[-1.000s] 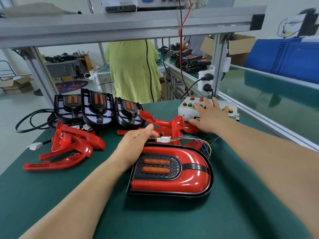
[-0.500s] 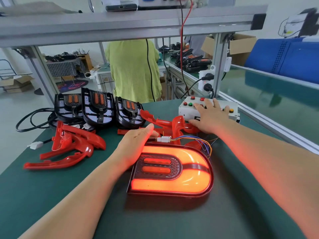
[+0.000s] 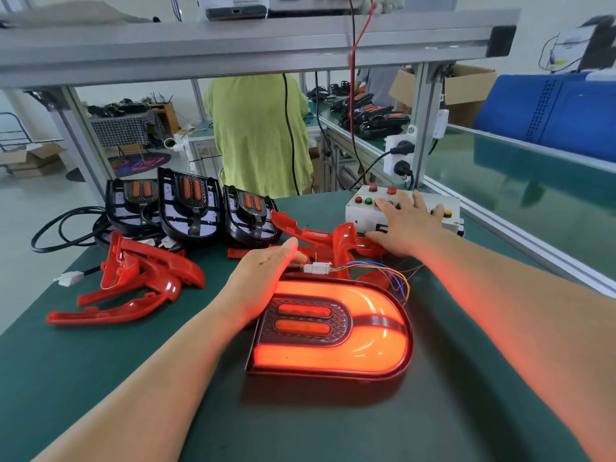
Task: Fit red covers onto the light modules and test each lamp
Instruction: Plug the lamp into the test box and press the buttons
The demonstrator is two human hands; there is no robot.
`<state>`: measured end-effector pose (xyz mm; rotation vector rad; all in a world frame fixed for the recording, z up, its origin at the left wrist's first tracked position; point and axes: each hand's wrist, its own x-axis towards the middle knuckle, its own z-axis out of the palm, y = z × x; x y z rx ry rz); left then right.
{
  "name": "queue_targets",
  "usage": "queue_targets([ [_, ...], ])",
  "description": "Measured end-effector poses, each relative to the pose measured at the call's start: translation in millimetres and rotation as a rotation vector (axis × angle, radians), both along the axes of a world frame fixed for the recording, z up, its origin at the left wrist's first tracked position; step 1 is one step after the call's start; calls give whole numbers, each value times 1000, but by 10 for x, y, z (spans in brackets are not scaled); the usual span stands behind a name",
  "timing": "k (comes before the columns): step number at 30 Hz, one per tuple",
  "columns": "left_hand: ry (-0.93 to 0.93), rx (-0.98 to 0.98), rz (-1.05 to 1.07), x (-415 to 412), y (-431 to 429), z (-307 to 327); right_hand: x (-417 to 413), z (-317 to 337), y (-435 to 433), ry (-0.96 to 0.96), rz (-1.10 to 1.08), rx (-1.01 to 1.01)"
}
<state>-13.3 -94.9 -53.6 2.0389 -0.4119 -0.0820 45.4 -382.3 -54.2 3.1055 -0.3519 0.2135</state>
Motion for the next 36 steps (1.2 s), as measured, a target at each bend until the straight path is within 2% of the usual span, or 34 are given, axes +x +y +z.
queue_targets([
  [36, 0, -41, 12, -10, 4, -26, -104, 79, 50, -32, 18, -11],
])
